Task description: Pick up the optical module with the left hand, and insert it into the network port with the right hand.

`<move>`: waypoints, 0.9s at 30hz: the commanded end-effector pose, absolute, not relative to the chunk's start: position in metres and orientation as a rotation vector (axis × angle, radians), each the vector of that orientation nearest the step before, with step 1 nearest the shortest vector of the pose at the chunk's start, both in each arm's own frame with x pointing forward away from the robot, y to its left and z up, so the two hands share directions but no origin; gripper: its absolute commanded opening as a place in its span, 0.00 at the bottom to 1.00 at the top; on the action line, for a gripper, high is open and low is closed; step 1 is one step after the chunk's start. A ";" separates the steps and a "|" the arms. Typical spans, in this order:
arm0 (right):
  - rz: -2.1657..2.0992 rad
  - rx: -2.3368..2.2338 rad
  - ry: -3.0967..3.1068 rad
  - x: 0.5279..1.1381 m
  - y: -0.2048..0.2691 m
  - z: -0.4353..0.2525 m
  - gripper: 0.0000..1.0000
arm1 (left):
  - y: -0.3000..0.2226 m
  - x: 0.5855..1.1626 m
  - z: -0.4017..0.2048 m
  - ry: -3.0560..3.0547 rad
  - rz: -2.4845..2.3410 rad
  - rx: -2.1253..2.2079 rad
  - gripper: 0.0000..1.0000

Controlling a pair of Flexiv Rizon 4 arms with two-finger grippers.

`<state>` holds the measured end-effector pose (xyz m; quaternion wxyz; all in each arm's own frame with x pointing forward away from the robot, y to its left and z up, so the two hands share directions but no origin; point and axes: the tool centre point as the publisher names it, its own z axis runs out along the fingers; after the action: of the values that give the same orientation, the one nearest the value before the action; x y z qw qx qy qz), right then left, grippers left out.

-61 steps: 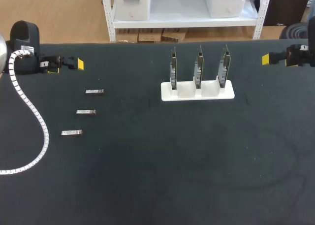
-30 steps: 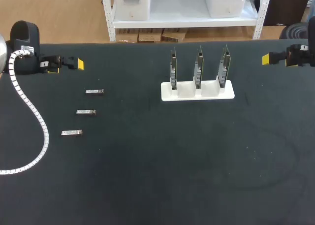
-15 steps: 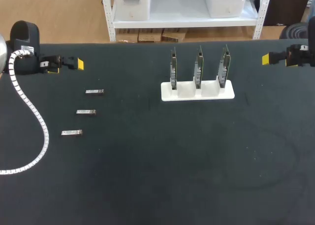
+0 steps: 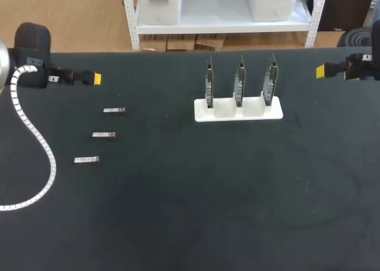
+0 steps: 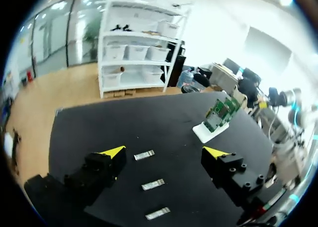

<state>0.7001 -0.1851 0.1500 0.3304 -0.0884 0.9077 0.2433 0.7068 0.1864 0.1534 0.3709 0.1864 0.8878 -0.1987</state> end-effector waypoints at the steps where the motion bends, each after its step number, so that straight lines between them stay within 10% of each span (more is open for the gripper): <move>1: 0.636 -0.231 2.374 0.700 -0.185 0.150 1.00 | 0.193 0.717 0.143 2.147 -0.530 0.742 1.00; 27: 0.636 -0.231 2.374 0.700 -0.185 0.150 1.00 | 0.198 0.755 0.147 1.994 -0.266 1.116 1.00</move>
<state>0.7001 -0.1850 0.1501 0.3303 -0.0884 0.9077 0.2433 0.7542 0.1982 0.1469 0.4091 0.4430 0.7906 -0.1069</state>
